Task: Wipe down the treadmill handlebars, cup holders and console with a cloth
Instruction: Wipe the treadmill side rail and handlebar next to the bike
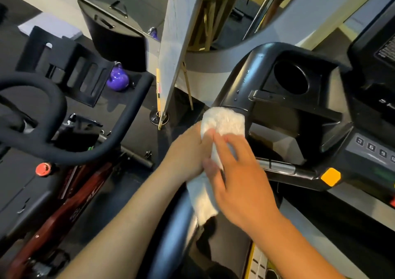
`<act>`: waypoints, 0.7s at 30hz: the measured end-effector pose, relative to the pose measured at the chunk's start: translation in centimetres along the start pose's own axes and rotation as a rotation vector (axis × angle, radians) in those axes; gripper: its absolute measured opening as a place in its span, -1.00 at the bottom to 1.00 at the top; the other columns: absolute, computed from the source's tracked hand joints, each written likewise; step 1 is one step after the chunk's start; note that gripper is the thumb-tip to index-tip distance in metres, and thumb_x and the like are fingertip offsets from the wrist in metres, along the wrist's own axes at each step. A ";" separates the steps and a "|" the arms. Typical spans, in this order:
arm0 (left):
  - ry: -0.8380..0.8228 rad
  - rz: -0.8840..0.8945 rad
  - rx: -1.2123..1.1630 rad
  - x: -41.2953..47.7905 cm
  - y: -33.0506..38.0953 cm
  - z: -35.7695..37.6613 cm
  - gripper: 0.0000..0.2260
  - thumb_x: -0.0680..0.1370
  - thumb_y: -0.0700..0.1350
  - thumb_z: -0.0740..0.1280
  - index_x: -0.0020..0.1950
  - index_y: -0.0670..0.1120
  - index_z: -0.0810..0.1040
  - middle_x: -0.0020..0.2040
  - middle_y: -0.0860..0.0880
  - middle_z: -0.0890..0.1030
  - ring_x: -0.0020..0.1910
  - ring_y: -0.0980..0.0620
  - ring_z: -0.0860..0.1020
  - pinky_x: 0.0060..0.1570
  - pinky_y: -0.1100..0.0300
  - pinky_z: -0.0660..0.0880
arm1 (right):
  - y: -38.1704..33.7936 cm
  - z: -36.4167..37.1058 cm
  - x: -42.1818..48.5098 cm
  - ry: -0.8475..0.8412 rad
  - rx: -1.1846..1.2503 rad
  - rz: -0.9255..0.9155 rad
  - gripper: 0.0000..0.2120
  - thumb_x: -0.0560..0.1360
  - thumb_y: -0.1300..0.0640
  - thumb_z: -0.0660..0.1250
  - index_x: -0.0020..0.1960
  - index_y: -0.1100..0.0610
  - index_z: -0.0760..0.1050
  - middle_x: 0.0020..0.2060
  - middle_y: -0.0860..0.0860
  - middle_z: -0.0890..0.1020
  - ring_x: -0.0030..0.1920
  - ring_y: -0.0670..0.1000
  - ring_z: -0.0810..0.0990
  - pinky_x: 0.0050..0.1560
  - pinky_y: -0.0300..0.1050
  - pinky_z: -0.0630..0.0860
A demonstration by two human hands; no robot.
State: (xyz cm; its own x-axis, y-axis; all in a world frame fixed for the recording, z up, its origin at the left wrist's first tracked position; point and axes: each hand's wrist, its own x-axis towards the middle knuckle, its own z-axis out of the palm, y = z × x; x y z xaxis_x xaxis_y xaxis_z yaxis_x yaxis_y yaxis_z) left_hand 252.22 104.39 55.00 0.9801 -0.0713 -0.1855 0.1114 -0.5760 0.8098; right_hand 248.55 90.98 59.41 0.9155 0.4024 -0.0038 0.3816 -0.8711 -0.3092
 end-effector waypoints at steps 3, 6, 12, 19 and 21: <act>-0.078 0.027 0.129 2.5 1.1 -1.0 -0.87 0.66 -0.08 0.13 0.04 -0.07 0.45 -0.13 0.12 0.47 0.08 -0.07 0.55 -0.09 0.26 0.27 | 1.0 0.3 2.9 0.072 -0.023 0.011 -0.49 0.63 -0.17 -0.02 0.45 0.06 0.34 0.24 0.02 0.40 0.24 0.03 0.41 0.12 0.05 0.48; -0.005 0.054 0.093 0.5 0.9 0.1 -0.76 0.64 -0.05 0.14 0.23 -0.12 0.46 0.13 -0.04 0.54 0.19 -0.03 0.52 0.14 0.21 0.38 | 1.6 0.0 2.1 0.069 0.038 0.035 -0.51 0.63 -0.21 -0.07 0.39 -0.01 0.39 0.26 -0.06 0.38 0.29 -0.02 0.39 0.20 0.06 0.45; 0.120 0.162 0.250 -0.9 0.8 2.1 -0.34 0.58 0.16 -0.13 0.60 -0.17 -0.10 0.62 -0.12 -0.10 0.59 -0.08 -0.11 0.55 0.00 -0.06 | 4.2 -0.7 3.0 0.117 0.062 0.114 -0.59 0.63 -0.10 0.04 0.40 -0.02 0.40 0.33 -0.06 0.31 0.26 -0.01 0.44 0.18 -0.06 0.46; 0.050 0.387 0.499 -2.9 1.4 2.8 -0.40 0.60 0.03 -0.01 0.61 -0.11 -0.02 0.62 -0.11 -0.07 0.59 -0.07 -0.16 0.54 -0.09 -0.12 | 5.4 0.3 0.2 0.145 0.267 0.168 -0.61 0.62 0.09 0.18 0.44 -0.08 0.36 0.37 -0.06 0.30 0.13 -0.19 0.41 0.09 -0.59 0.26; 0.052 0.384 0.524 -2.2 1.6 3.1 -0.38 0.55 0.03 0.00 0.61 -0.11 0.03 0.62 -0.13 -0.01 0.59 -0.10 -0.09 0.54 -0.09 -0.09 | 6.1 0.7 0.3 0.173 0.231 0.153 -0.59 0.60 0.17 0.23 0.44 -0.01 0.39 0.31 0.00 0.37 0.05 -0.23 0.39 0.10 -0.63 0.22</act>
State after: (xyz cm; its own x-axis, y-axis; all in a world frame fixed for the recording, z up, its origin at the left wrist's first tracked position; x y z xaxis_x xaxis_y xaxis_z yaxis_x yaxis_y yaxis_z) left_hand 249.72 101.13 55.00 0.9423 -0.3193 0.1006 -0.3305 -0.8391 0.4321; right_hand 251.05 85.95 56.90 0.9756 0.2006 0.0888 0.2170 -0.8231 -0.5248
